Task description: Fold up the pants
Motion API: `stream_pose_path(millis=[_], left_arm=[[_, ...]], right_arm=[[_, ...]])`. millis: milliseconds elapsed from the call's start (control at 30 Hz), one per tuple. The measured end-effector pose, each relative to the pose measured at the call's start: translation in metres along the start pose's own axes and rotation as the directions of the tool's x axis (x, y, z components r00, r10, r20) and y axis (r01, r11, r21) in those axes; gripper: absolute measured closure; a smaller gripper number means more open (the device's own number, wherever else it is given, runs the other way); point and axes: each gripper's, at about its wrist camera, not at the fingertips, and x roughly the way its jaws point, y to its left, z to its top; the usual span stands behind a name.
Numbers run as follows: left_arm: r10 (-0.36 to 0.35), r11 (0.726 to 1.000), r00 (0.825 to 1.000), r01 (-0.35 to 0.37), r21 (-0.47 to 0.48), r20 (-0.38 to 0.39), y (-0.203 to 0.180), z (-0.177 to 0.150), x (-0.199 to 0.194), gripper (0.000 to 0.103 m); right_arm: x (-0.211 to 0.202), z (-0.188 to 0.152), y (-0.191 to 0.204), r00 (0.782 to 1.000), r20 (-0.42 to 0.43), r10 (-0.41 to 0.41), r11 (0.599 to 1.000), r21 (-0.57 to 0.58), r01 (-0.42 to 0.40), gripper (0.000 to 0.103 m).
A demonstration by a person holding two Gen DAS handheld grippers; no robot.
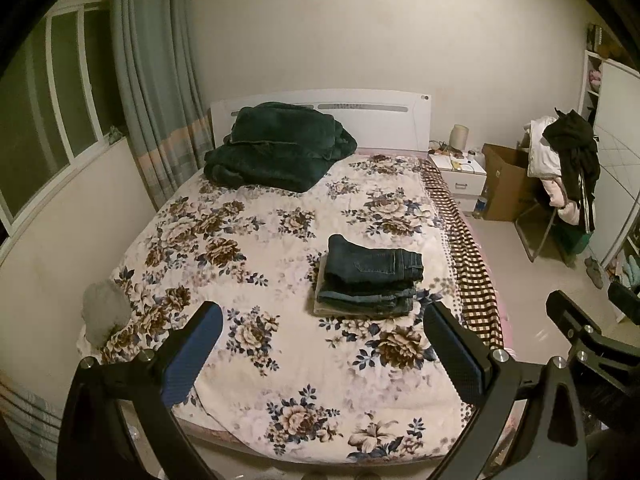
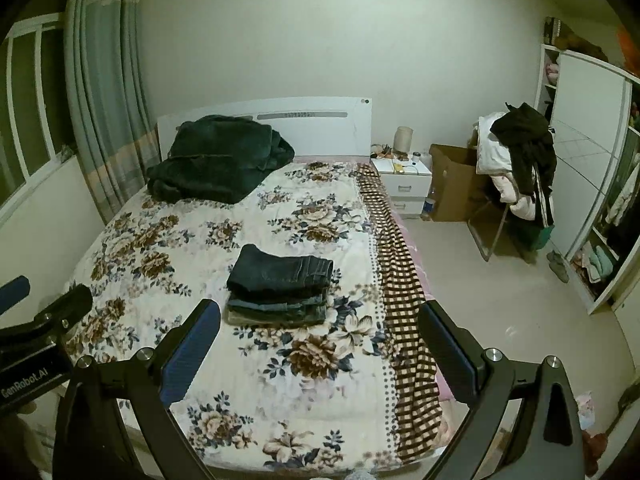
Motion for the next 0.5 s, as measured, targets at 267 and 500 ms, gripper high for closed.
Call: stream_pose_path(millis=[267, 500], left_arm=[[0.003, 1.000, 1.000, -0.003, 0.000, -0.009, -0.003, -0.010, 0.000, 0.000], [0.017, 1.000, 1.000, -0.017, -0.012, -0.006, -0.003, -0.009, 0.003, 0.000]], right_arm=[[0.001, -0.006, -0.001, 1.000, -0.005, -0.002, 1.000, 0.008, 0.002, 0.002], [0.003, -0.008, -0.003, 1.000, -0.021, 0.005, 1.000, 0.012, -0.005, 0.002]])
